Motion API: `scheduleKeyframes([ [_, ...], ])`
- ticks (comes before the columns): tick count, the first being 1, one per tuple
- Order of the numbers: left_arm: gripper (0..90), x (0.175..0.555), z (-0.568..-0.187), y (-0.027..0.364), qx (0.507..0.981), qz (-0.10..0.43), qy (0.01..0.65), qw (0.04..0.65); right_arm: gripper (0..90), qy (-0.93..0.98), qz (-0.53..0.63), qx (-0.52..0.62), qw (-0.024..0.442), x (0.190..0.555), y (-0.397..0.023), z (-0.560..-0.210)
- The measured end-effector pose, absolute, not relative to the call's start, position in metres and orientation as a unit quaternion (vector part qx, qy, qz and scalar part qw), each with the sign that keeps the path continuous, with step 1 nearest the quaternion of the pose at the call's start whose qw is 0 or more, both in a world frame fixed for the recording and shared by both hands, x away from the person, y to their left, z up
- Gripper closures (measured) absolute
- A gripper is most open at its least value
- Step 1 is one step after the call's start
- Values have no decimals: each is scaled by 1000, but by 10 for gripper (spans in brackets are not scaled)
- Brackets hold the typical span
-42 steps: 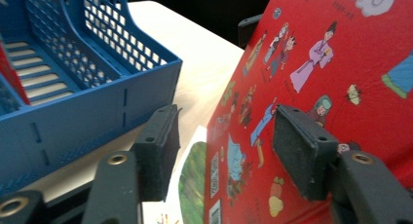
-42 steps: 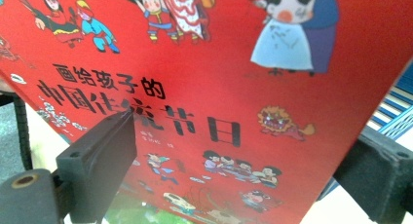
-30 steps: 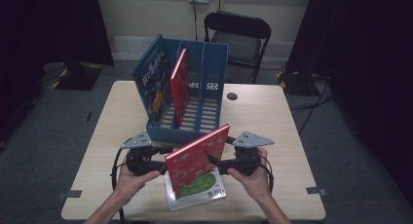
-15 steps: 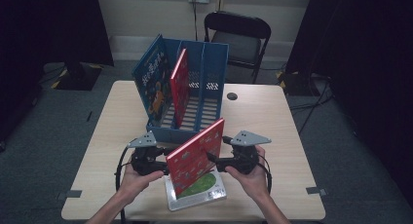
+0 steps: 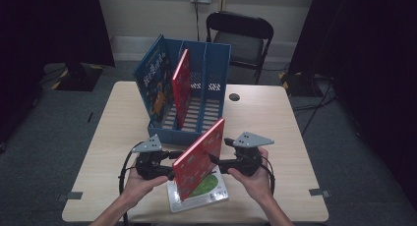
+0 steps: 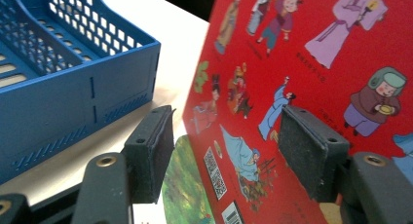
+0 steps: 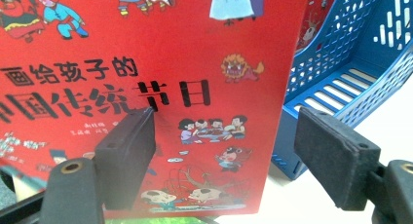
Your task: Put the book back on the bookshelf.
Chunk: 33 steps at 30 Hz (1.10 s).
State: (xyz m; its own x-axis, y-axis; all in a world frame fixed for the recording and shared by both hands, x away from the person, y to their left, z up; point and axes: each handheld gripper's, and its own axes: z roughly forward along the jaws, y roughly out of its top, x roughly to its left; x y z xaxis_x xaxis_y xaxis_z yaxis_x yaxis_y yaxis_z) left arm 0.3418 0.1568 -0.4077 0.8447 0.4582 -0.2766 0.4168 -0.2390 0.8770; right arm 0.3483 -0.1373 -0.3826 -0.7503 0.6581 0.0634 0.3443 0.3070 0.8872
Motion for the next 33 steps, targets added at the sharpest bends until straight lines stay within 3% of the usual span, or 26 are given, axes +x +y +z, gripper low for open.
scheduleKeyframes([
  [24, 395, 337, -406, 148, 793, 8, 260, 551, 246, 792, 493, 324, 158, 349, -138, -389],
  [26, 394, 337, -405, 147, 794, 9, 254, 552, 310, 794, 491, 323, 157, 349, -137, -389],
  [33, 372, 336, -405, 141, 794, 4, 249, 554, 312, 792, 493, 322, 160, 351, -134, -391],
])
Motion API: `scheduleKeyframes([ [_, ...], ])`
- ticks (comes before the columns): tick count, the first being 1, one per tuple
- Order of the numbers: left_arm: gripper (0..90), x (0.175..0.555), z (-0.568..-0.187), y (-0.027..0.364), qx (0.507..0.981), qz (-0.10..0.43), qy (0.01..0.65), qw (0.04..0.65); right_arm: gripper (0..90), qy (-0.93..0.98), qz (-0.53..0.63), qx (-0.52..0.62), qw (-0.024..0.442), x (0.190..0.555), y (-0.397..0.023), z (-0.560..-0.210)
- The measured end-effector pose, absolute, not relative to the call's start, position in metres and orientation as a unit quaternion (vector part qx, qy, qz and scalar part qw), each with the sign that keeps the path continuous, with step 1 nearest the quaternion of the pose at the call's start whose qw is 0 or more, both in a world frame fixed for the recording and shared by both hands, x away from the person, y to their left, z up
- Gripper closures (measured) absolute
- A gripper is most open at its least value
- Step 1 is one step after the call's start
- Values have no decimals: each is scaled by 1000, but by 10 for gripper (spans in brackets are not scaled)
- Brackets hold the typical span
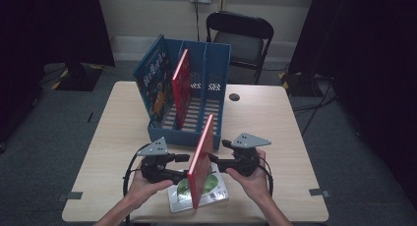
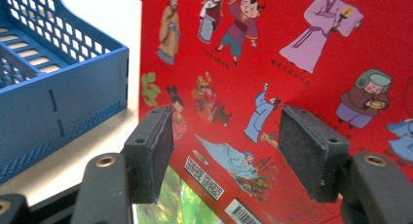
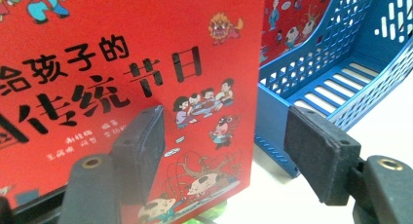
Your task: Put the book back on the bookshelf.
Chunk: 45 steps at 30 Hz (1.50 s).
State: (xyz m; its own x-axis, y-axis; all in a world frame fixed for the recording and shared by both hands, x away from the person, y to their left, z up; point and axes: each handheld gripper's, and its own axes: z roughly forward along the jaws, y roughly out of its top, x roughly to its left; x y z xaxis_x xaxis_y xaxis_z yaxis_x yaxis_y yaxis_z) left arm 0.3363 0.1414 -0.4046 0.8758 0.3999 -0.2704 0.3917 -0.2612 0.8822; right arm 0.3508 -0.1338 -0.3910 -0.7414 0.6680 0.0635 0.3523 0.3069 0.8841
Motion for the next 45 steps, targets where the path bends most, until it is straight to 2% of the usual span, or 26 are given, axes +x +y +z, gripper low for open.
scheduleKeyframes([
  [25, 297, 338, -406, 120, 796, 4, 250, 551, 310, 792, 496, 320, 156, 358, -132, -394],
  [45, 166, 340, -412, 105, 799, 13, 264, 540, 313, 794, 493, 322, 150, 359, -134, -394],
])
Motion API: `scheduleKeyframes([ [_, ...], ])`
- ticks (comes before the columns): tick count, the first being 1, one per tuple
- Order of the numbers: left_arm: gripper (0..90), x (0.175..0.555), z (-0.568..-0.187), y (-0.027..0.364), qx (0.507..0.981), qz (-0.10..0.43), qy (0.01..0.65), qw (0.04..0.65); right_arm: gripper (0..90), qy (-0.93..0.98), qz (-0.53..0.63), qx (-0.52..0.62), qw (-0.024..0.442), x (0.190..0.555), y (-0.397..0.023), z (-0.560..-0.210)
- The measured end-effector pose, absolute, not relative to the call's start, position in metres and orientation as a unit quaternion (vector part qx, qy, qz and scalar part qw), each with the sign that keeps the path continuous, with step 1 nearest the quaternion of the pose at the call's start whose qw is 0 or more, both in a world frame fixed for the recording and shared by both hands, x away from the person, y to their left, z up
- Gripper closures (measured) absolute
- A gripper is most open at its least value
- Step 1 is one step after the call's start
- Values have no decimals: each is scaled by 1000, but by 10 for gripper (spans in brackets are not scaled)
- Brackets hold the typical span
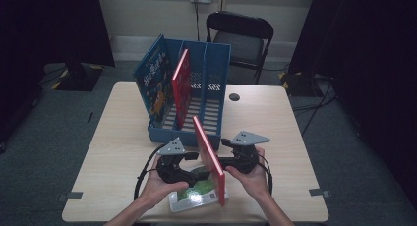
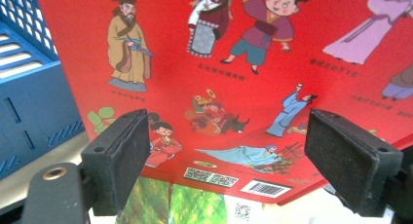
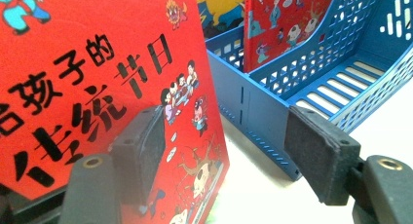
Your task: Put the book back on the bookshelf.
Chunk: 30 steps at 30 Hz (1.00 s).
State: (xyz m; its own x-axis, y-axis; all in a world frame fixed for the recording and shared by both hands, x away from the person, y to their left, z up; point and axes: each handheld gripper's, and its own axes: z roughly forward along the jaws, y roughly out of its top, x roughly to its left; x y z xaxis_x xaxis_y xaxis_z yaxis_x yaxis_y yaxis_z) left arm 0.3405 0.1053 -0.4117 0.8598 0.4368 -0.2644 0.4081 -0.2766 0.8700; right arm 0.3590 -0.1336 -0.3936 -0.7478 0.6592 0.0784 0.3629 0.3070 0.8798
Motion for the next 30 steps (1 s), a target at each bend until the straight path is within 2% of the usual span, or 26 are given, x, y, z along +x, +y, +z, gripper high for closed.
scheduleKeyframes([
  [16, 104, 341, -412, 105, 805, 22, 256, 534, 321, 797, 496, 315, 141, 359, -131, -395],
  [23, 130, 340, -412, 105, 803, 22, 255, 539, 285, 797, 494, 319, 140, 358, -134, -394],
  [30, 150, 341, -414, 106, 801, 5, 258, 539, 307, 798, 498, 307, 142, 344, -143, -388],
])
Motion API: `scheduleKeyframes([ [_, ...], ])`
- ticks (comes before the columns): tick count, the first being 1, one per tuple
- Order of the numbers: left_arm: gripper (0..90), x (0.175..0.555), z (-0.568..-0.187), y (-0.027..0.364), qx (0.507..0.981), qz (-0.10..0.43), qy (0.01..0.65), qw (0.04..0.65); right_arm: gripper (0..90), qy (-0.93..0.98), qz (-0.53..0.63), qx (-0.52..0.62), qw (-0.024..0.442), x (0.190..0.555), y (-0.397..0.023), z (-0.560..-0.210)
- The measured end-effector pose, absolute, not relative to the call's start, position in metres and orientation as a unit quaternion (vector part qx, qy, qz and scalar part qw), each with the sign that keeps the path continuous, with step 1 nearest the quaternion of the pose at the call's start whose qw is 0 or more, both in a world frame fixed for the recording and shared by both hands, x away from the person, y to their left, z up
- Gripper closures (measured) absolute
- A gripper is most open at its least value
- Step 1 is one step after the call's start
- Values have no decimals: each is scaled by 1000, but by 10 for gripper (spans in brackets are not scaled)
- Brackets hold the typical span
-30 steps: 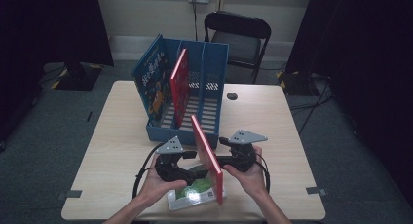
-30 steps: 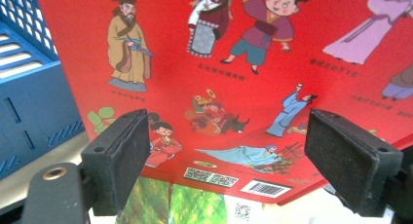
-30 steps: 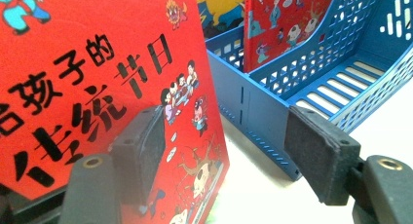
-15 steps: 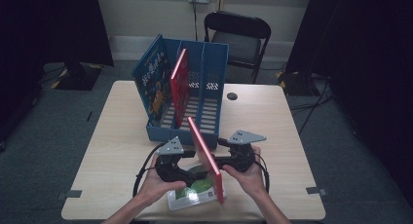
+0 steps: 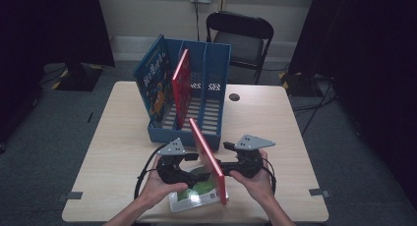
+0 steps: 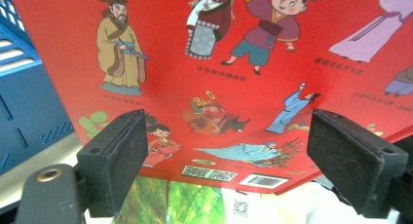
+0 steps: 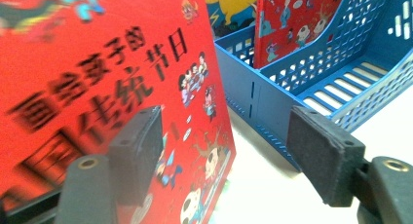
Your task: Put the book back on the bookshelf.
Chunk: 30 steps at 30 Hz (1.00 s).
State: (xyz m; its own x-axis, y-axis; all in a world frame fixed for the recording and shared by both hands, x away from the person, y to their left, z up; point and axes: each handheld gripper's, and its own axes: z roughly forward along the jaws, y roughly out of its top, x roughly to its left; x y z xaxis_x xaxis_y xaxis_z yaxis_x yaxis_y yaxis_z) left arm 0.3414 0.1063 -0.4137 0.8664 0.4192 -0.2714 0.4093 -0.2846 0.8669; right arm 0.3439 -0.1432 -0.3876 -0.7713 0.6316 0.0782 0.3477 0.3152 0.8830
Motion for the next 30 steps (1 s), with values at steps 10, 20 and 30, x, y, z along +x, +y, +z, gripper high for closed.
scheduleKeyframes([
  [10, 152, 341, -413, 105, 801, 8, 260, 540, 374, 791, 513, 301, 142, 312, -172, -379],
  [20, 154, 341, -414, 106, 801, 10, 262, 538, 362, 795, 520, 283, 134, 280, -185, -374],
  [30, 155, 341, -415, 106, 800, 12, 266, 538, 345, 805, 525, 254, 113, 259, -186, -375],
])
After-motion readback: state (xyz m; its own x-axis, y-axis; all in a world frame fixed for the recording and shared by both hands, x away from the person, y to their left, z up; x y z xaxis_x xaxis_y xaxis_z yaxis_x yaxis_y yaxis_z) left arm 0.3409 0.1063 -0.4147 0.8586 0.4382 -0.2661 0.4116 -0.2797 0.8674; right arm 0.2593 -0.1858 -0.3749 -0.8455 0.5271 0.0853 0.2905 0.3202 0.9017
